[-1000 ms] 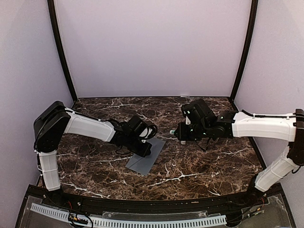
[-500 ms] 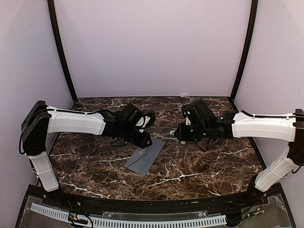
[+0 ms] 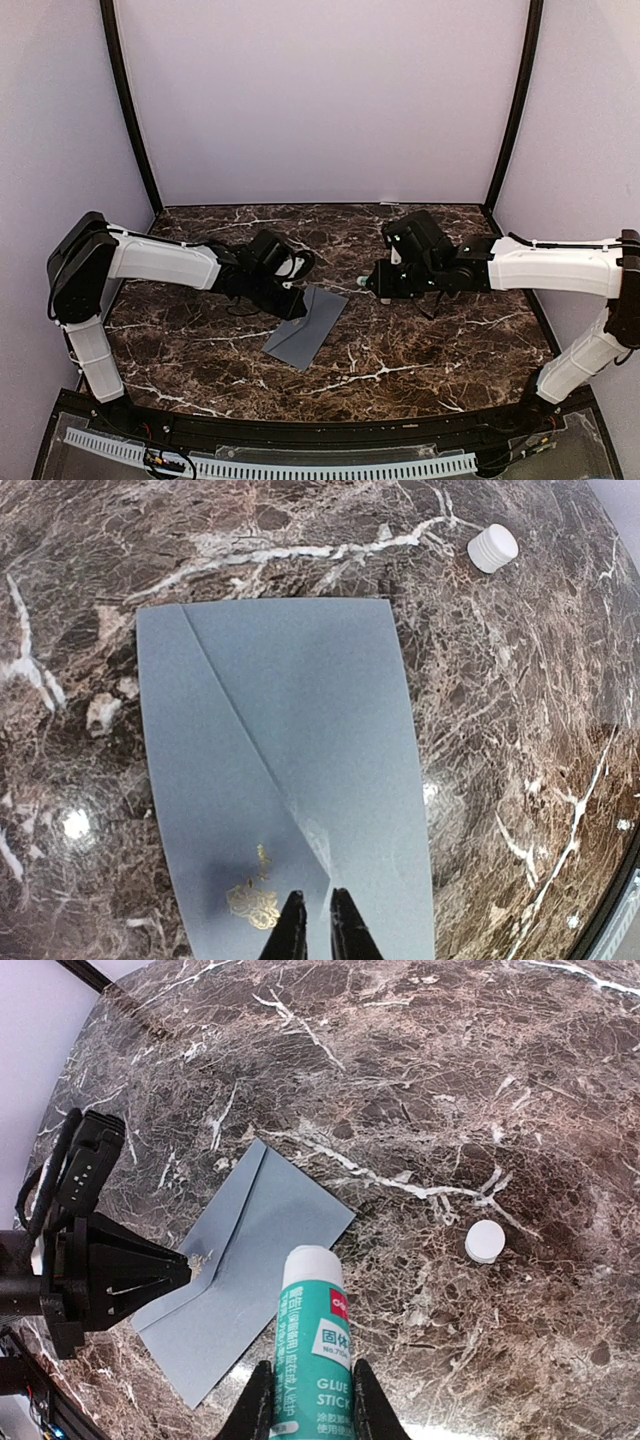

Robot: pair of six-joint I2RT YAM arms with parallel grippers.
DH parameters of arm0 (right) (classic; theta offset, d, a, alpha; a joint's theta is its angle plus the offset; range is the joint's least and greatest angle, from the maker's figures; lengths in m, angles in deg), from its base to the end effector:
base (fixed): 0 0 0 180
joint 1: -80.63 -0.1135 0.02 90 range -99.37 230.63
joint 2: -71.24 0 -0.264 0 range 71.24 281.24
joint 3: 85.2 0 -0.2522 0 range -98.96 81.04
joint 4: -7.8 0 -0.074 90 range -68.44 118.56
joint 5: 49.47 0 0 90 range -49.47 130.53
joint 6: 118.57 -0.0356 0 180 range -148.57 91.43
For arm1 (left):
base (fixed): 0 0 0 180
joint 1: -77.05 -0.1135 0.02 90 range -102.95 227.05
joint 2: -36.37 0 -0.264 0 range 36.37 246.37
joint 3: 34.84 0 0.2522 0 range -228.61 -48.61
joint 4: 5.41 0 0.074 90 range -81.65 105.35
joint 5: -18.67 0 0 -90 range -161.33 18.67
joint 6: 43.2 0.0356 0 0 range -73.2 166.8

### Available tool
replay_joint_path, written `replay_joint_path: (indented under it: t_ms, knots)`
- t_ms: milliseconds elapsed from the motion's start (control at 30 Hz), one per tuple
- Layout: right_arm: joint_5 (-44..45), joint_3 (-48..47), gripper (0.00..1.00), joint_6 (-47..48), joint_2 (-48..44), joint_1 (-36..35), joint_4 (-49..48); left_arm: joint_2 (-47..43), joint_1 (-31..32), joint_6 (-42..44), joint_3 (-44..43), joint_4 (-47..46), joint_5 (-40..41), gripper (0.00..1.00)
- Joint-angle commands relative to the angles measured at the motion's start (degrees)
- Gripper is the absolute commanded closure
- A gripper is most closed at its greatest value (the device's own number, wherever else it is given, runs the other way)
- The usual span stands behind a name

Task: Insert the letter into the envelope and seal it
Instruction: Seal the envelope flap on the envelope.

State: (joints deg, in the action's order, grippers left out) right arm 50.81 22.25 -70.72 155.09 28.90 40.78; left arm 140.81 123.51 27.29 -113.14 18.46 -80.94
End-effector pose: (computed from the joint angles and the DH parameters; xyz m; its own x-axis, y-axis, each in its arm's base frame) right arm 0.2014 0.2450 0.2504 -0.7859 0.0699 -0.6144 -0.2239 0.8940 0.3881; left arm 0.2591 -0.2813 0.1745 -0.7609 0.3226 -0.5630 0.5671 0.7524 -0.3352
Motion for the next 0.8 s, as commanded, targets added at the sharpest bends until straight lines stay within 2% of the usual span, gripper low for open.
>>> replay_joint_path:
  t_ms: [0, 233, 467, 767]
  knots:
    - [-0.62, 1.04, 0.95, -0.62, -1.10, 0.47, -3.88, 1.64, 0.09, -0.18, 1.49, -2.55, -2.91, 0.91]
    - [-4.36, 4.86, 0.95, -2.80, -0.94, 0.42, -11.39, 3.56, 0.12, 0.19, 2.69, -3.99, -3.56, 0.92]
    - [-5.07, 9.88, 0.96, -5.20, -1.67, 0.48, -18.85, 5.19, 0.08, 1.11, 3.58, -1.12, 0.47, 0.93]
    - [-7.66, 15.62, 0.95, -6.19, -1.58, 0.39, -29.92, 6.47, 0.21, 1.32, 4.49, -0.04, 1.48, 0.94]
